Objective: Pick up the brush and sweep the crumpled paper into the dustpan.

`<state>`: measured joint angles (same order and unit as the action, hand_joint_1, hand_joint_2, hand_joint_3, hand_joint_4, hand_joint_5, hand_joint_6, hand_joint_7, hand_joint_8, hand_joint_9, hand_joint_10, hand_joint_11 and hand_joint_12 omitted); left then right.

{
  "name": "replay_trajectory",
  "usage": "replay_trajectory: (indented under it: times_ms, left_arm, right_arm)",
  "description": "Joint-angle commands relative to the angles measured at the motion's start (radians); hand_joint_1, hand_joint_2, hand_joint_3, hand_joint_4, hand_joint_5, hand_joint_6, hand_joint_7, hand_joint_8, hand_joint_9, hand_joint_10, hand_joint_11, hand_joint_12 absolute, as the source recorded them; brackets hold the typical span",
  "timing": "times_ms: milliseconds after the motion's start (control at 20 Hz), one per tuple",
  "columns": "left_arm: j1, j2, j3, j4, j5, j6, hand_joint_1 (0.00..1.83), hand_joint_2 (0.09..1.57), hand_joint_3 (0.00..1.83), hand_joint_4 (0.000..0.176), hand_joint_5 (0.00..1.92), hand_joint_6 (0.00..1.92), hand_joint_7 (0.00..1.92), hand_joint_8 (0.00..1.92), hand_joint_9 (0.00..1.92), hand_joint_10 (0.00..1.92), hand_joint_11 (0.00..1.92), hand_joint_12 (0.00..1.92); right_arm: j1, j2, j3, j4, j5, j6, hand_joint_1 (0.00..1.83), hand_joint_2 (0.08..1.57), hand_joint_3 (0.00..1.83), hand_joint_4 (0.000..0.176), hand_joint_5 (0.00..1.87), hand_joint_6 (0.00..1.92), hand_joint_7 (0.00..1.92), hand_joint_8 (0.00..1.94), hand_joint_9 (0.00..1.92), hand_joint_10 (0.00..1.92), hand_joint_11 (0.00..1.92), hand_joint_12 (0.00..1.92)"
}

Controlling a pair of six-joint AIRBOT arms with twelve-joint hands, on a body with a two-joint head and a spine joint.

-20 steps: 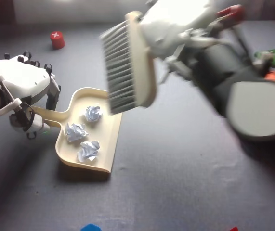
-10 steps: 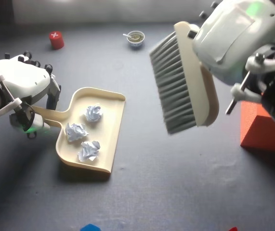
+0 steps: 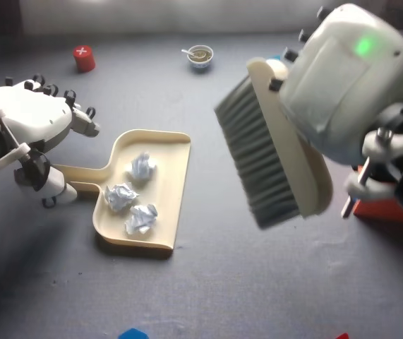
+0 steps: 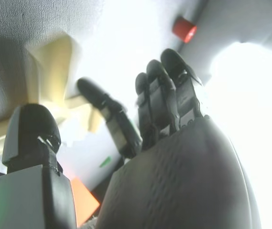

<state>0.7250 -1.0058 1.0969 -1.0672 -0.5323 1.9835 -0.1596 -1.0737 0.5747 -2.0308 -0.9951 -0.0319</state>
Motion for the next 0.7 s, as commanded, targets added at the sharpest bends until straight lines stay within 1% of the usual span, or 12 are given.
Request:
replay_trajectory:
  times_ms: [0,50,100,150,200,250,300,400,450,500,600,650]
  left_arm:
    - [-0.011,0.006,0.002,0.033,-0.078,0.004,0.91,0.93,0.00,0.118,0.23,0.00,0.24,0.00,0.26,0.01,0.00,0.73]
    - [-0.011,0.006,0.001,0.033,-0.078,0.004,0.92,0.92,0.00,0.110,0.24,0.01,0.25,0.00,0.26,0.01,0.00,0.74]
    - [-0.012,0.007,0.001,0.033,-0.078,0.004,0.92,0.91,0.00,0.106,0.24,0.01,0.26,0.00,0.27,0.01,0.00,0.78]
    - [-0.013,0.009,0.000,0.033,-0.079,0.004,0.92,0.90,0.00,0.108,0.25,0.01,0.27,0.01,0.28,0.01,0.00,0.79]
    - [-0.019,0.012,-0.001,0.033,-0.080,0.004,0.85,0.94,0.00,0.106,0.23,0.01,0.25,0.00,0.25,0.00,0.00,0.71]
    - [-0.025,0.015,0.000,0.034,-0.079,0.004,0.85,0.93,0.00,0.111,0.25,0.02,0.26,0.01,0.26,0.01,0.00,0.71]
    - [-0.036,0.020,0.000,0.033,-0.078,0.012,0.85,0.93,0.00,0.111,0.25,0.02,0.26,0.01,0.26,0.01,0.00,0.71]
    - [-0.068,0.031,0.001,0.015,-0.058,0.048,0.84,0.95,0.00,0.108,0.29,0.01,0.26,0.00,0.26,0.00,0.00,0.71]
    - [-0.079,0.035,0.001,0.014,-0.051,0.052,0.81,0.97,0.01,0.108,0.30,0.01,0.26,0.00,0.27,0.00,0.00,0.68]
    - [-0.092,0.040,0.000,0.014,-0.044,0.057,0.79,0.98,0.01,0.107,0.32,0.01,0.28,0.00,0.29,0.01,0.00,0.73]
    - [-0.135,0.060,-0.012,0.010,-0.011,0.086,0.76,1.00,0.01,0.102,0.32,0.00,0.26,0.00,0.27,0.00,0.00,0.72]
    - [-0.150,0.069,-0.017,0.010,0.003,0.092,0.75,1.00,0.01,0.105,0.34,0.01,0.28,0.00,0.29,0.01,0.00,0.75]
  right_arm:
    - [0.001,0.012,-0.008,-0.092,-0.074,-0.042,1.39,1.18,0.00,0.067,0.95,1.92,1.04,1.94,1.32,1.92,1.40,1.92]
    - [-0.008,0.012,-0.011,-0.077,-0.076,-0.084,1.39,1.15,0.00,0.000,0.93,1.92,1.08,1.94,1.34,1.92,1.43,1.92]
    - [-0.013,0.012,-0.015,-0.050,-0.079,-0.121,1.33,1.13,0.00,0.000,0.92,1.88,1.14,1.94,1.37,1.92,1.44,1.92]
    - [-0.016,0.012,-0.019,-0.014,-0.081,-0.165,1.27,1.12,0.00,0.000,0.89,1.63,1.16,1.94,1.37,1.92,1.44,1.92]
    - [-0.021,0.012,-0.027,0.045,-0.086,-0.219,1.19,1.06,0.00,0.000,1.10,0.79,1.11,1.94,1.28,1.92,1.38,1.92]
    - [-0.022,0.012,-0.031,0.070,-0.090,-0.245,1.18,1.05,0.00,0.000,1.13,0.75,1.03,1.94,1.17,1.92,1.28,1.92]
    - [-0.022,0.013,-0.038,0.105,-0.095,-0.269,1.18,1.05,0.00,0.000,1.13,0.75,1.03,1.94,1.17,1.92,1.28,1.92]
    - [-0.021,0.013,-0.058,0.192,-0.104,-0.322,1.02,0.96,0.00,0.000,0.83,1.81,0.92,1.94,1.02,1.92,1.10,1.92]
    - [-0.017,0.013,-0.067,0.223,-0.106,-0.340,0.91,0.94,0.00,0.022,0.80,1.90,0.86,1.94,0.94,1.92,1.00,1.92]
    - [-0.011,0.015,-0.074,0.247,-0.108,-0.356,0.87,0.92,0.00,0.000,0.65,1.70,0.68,1.94,0.68,1.92,0.65,1.92]
    - [0.003,0.017,-0.094,0.292,-0.110,-0.376,0.75,0.89,0.00,0.000,0.72,0.85,0.53,1.54,0.46,1.79,0.38,1.92]
    - [0.008,0.018,-0.098,0.300,-0.110,-0.377,0.71,0.88,0.00,0.000,0.66,0.46,0.59,0.81,0.51,1.16,0.32,1.60]
